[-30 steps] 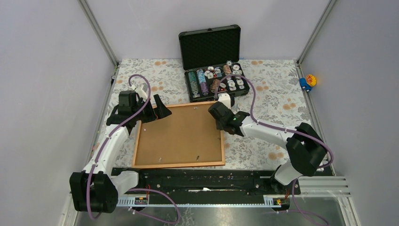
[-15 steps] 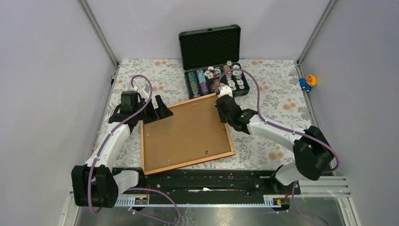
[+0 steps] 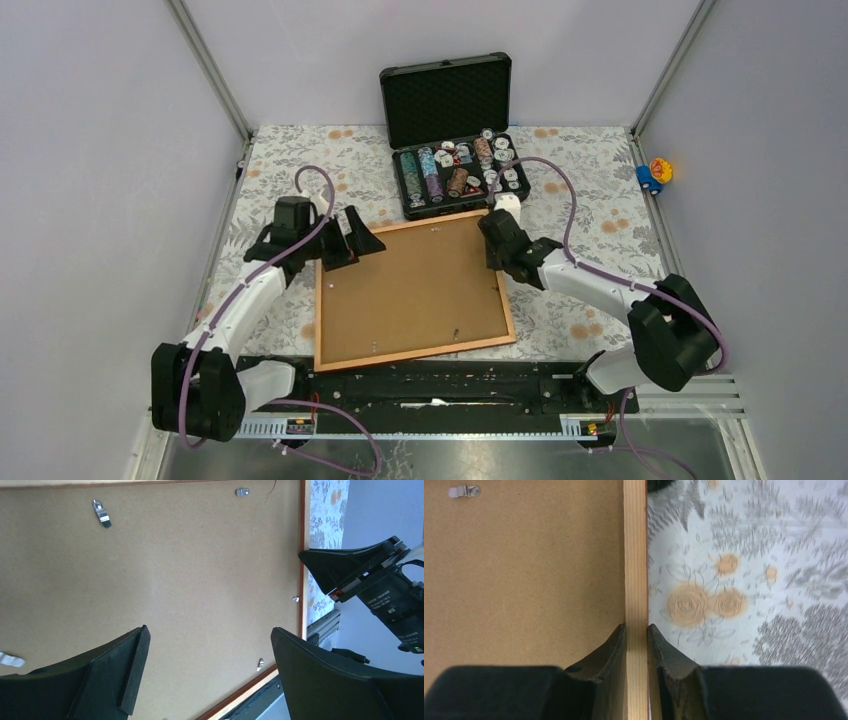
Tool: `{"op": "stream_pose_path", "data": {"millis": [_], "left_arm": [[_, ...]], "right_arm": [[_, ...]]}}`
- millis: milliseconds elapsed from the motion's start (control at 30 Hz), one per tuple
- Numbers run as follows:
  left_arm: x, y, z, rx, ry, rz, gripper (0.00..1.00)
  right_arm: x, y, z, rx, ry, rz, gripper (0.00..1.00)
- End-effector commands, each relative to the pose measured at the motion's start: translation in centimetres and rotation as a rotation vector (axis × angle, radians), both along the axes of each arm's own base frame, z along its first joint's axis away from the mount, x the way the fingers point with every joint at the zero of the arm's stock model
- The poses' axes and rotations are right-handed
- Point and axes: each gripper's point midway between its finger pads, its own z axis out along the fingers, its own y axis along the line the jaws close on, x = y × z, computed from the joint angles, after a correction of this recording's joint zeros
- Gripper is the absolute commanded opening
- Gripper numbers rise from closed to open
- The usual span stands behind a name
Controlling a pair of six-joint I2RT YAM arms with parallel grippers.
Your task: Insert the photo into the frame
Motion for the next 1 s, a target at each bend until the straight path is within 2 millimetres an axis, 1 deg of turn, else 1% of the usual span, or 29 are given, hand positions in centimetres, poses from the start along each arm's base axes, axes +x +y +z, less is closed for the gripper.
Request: {"op": "stream_pose_path", "data": {"millis": [0,100,167,200,267,333,400,467,600,667,767,800,833,900,967], "left_arm": [[-0.2,-1.0,-0.2,-0.033,0.033,0.082,0.99],[-0.1,-0.6,-1.8,-0.001,0.088,0.169,0.99],[-0.1,-0.1,-2.7,0.015,0.131,0.226,0.99],[-0.2,-0.1,-2.9,0.016,0.151,0.242,0.99],[-0.8,-0.7,-3.0,-0.010,0.185,0.248,0.99],[-1.6,-1.5,-3.1,-0.050,0.231,0.255,0.99],[-3.0,-1.6,-3.8,-0.064,0.324,0.299,0.99],[-4.3,-1.6,-4.3,-0.064,0.389,0.327,0.99],[-6.9,-0.7,-5.0,-0.039,0.493,0.416,0.99],[-7.5,-0.2,-4.9,-0.036,0.507,0.449,0.99],[-8.2,1.0,-5.3,-0.013,0.529,0.533,0.99],[-8.4,1.4,-5.5,-0.004,0.535,0.565,0.99],[-8.4,1.7,-5.7,-0.002,0.535,0.587,0.99],[-8.4,2.0,-6.2,0.005,0.539,0.621,0.99],[-8.0,2.9,-6.8,0.044,0.527,0.661,0.99]], "right_arm": [[-1.6,-1.9,-0.7,0.122,0.014,-0.248,0.00],[-3.4,-2.4,-3.2,0.205,0.064,-0.354,0.00],[-4.3,-2.7,-4.3,0.239,0.085,-0.409,0.00],[-4.6,-2.8,-4.6,0.261,0.093,-0.431,0.00],[-4.9,-2.5,-5.0,0.302,0.105,-0.456,0.00],[-5.1,-2.2,-5.1,0.348,0.111,-0.486,0.00],[-5.0,-1.6,-5.2,0.407,0.126,-0.521,0.00],[-5.0,-0.7,-5.5,0.478,0.152,-0.571,0.00],[-5.0,2.7,-5.6,0.664,0.223,-0.659,0.00],[-4.3,4.5,-5.0,0.744,0.221,-0.657,0.00],[-4.0,6.2,-4.4,0.771,0.232,-0.649,0.00],[-4.0,7.0,-4.0,0.784,0.232,-0.635,0.02],[-4.2,7.8,-3.5,0.794,0.221,-0.619,0.08],[-4.5,10.1,-2.3,0.835,0.209,-0.534,0.33],[-5.3,12.7,-1.2,0.874,0.245,-0.406,0.49]]}}
